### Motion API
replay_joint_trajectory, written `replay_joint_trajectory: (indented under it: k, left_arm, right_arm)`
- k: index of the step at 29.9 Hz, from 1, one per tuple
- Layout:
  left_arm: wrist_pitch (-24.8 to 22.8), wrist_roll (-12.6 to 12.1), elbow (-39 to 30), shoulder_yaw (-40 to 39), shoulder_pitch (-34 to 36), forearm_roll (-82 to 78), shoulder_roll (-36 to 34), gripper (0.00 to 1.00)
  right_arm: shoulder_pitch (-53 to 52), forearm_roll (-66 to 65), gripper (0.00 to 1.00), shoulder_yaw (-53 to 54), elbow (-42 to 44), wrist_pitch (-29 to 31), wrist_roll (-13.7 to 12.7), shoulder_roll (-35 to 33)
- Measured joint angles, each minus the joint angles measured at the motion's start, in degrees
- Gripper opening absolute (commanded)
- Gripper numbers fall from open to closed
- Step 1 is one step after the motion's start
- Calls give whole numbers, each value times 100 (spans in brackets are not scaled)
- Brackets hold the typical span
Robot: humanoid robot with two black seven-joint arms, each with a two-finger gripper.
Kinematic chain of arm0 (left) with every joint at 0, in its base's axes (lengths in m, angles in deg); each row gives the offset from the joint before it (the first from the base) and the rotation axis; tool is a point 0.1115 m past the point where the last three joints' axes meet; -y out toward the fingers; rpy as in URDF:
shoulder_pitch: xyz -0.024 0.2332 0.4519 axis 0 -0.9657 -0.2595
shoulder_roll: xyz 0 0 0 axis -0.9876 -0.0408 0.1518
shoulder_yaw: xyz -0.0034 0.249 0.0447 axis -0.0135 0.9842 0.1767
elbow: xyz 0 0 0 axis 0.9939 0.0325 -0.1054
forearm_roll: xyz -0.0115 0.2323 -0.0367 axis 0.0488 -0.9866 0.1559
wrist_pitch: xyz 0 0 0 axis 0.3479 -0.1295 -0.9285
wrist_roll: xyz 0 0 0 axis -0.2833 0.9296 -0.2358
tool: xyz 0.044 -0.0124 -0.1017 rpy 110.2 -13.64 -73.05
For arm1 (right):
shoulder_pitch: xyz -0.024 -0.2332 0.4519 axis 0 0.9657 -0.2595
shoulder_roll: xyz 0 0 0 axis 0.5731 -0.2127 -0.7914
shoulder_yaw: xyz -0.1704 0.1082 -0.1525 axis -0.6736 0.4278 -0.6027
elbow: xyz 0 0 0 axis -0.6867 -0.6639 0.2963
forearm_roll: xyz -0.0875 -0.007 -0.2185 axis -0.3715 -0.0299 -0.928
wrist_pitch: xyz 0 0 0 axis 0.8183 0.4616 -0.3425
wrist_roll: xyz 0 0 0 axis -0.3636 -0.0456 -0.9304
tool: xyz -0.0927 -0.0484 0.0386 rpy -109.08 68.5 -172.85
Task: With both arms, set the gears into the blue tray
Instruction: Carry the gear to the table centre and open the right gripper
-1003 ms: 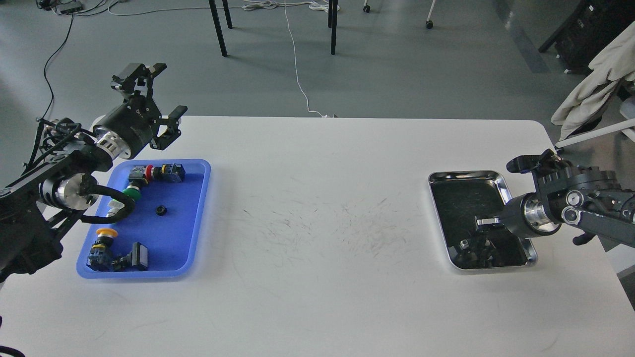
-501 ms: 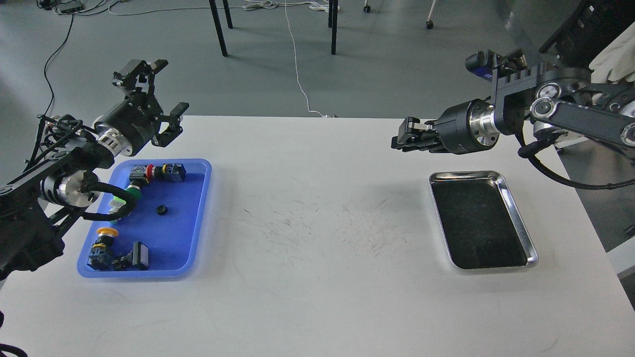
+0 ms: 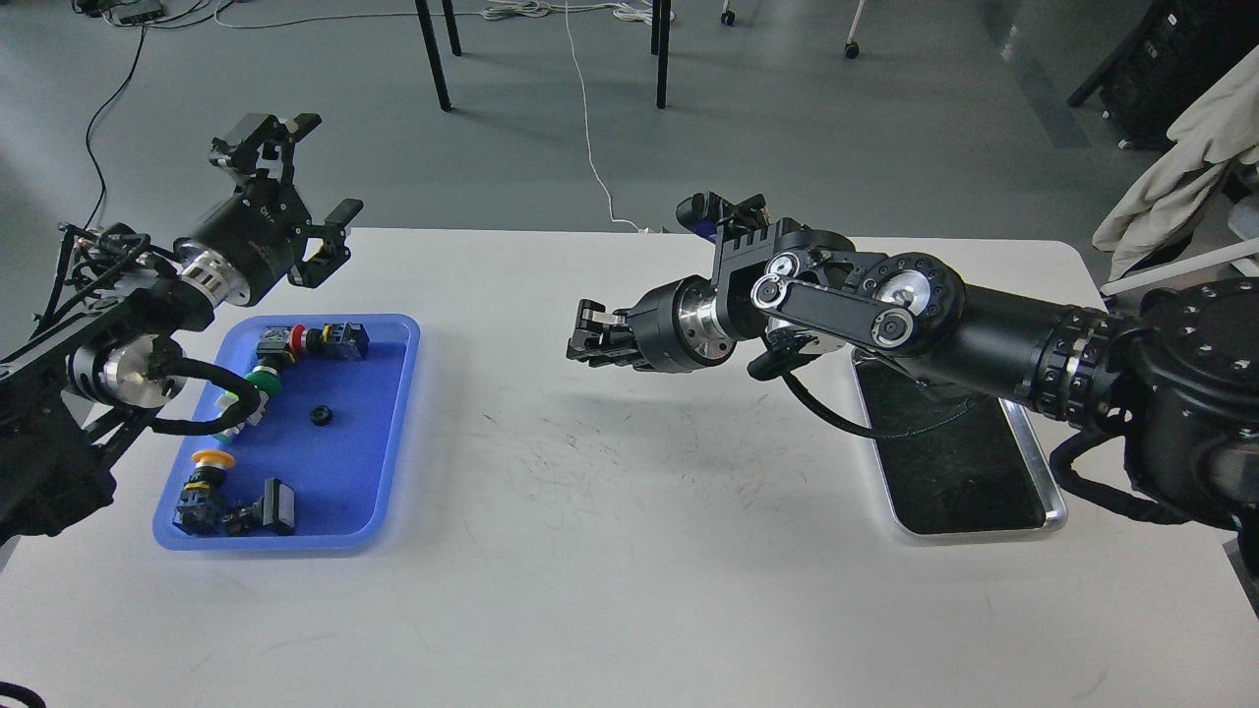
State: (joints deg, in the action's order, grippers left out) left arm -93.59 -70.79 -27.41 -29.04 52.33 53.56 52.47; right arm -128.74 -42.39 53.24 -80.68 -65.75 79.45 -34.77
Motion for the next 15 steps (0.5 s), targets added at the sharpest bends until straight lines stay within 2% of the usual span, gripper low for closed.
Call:
replay_joint_trajectory:
  k: [15]
  left_arm:
    - [8, 0, 0, -23, 8, -1, -38, 98]
  right_arm:
    - [383, -11, 3, -250, -726, -31, -35, 6]
